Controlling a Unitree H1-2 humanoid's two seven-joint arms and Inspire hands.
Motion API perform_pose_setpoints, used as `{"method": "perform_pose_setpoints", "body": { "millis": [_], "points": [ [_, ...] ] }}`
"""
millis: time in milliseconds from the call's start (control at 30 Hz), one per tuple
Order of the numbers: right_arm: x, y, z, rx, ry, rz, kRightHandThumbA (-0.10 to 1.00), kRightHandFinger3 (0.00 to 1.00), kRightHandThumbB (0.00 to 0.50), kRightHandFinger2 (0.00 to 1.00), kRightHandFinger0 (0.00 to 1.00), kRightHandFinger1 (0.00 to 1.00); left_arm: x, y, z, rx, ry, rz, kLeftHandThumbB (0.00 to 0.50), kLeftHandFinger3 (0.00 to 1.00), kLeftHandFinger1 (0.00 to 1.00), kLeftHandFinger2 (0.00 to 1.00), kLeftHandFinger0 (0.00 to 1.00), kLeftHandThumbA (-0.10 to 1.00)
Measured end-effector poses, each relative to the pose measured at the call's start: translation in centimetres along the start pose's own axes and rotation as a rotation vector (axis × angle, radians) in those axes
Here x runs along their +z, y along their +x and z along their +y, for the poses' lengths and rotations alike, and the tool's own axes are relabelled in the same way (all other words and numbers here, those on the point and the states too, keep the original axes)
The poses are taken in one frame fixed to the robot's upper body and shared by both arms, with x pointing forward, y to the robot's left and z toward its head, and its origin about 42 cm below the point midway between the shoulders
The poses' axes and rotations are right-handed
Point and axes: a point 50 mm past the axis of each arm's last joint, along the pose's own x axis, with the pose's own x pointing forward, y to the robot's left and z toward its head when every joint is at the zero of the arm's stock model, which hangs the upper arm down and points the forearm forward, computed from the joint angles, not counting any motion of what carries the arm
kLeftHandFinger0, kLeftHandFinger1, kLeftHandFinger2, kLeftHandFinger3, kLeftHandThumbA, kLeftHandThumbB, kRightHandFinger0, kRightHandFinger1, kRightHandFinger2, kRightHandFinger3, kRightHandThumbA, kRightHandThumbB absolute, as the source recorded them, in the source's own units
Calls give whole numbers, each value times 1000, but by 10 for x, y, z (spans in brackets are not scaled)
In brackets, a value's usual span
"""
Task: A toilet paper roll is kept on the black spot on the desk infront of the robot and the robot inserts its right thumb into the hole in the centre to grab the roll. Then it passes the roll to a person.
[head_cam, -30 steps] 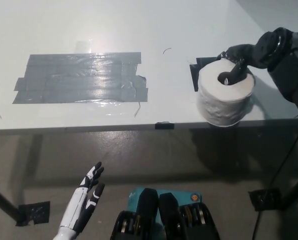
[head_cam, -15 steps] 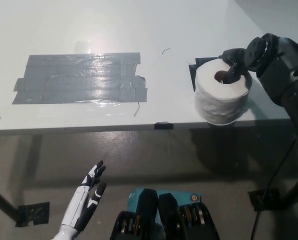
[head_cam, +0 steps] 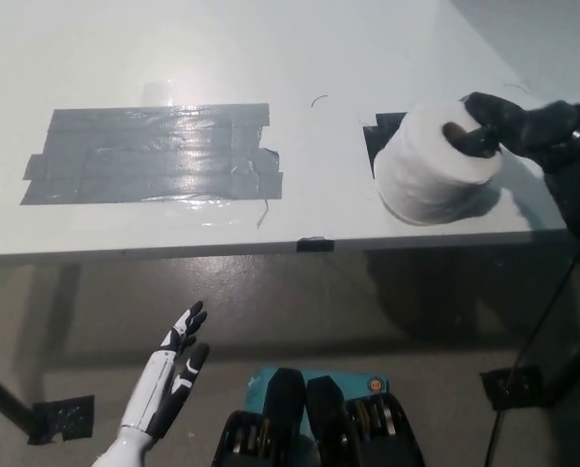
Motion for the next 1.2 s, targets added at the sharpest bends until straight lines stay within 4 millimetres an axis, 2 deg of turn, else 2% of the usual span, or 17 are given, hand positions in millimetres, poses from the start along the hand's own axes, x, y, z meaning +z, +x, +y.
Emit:
{"method": "perform_pose_setpoints", "body": {
  "millis": [67,100,167,233,267,333,400,467,533,733,767,867,967,1033,1100,1200],
  "points": [
    [-11,-3,-3,-2,105,-17,-100,1000,171,1000,153,662,0,1,0,0,-1,2,125,1000,1000,1000,1000,979],
    [-15,-3,-4,-1,141,-22,-100,1000,178,1000,139,639,-1,1,0,0,-2,2,120,1000,1000,1000,1000,978],
    [-23,-5,-4,8,246,-39,-100,1000,154,1000,90,596,-1,1,-1,0,-2,5,115,1000,1000,1000,1000,988],
    [-31,-7,-3,22,334,-52,-100,1000,149,987,7,550,-2,3,-1,-2,-2,8,126,1000,1000,1000,1000,990],
    [-35,-8,-3,27,378,-58,-100,1000,147,982,1,545,-3,4,-1,-2,-1,9,127,1000,1000,1000,1000,990],
    [-42,-9,-1,34,470,-73,-100,1000,110,993,0,487,-4,7,-1,-4,0,11,135,1000,1000,1000,1000,987],
    [-46,-12,-1,36,560,-98,-100,1000,108,969,0,465,-3,11,0,-3,1,7,139,1000,1000,1000,1000,984],
    [-46,-13,-1,37,621,-120,-100,1000,112,989,0,470,-2,14,1,-2,2,2,140,1000,1000,1000,1000,982],
    [-44,-16,-2,37,708,-162,-100,1000,78,945,0,426,0,19,2,-2,4,-4,145,1000,1000,1000,1000,985],
    [-34,-22,-5,62,894,-258,-100,1000,74,814,0,417,5,32,5,1,9,-24,120,1000,1000,1000,1000,1000],
    [-31,-23,-4,71,921,-275,-100,995,86,804,0,418,7,34,5,2,10,-29,116,1000,1000,1000,1000,999],
    [-21,-25,-4,91,975,-323,-100,1000,83,828,0,431,10,40,7,4,12,-42,124,1000,1000,1000,1000,1000],
    [-9,-28,-4,113,1012,-380,-100,890,100,814,0,419,13,45,8,5,14,-52,143,1000,1000,1000,1000,1000],
    [-2,-30,-5,124,1027,-408,-100,928,101,821,0,409,14,46,8,6,14,-55,141,1000,1000,1000,1000,1000],
    [6,-33,-6,139,1047,-448,-100,917,93,811,0,396,16,49,9,7,16,-63,156,1000,1000,1000,1000,1000],
    [20,-39,-8,155,1066,-507,-100,902,108,807,0,381,19,54,11,10,16,-76,175,1000,1000,1000,1000,1000]
  ]
}}
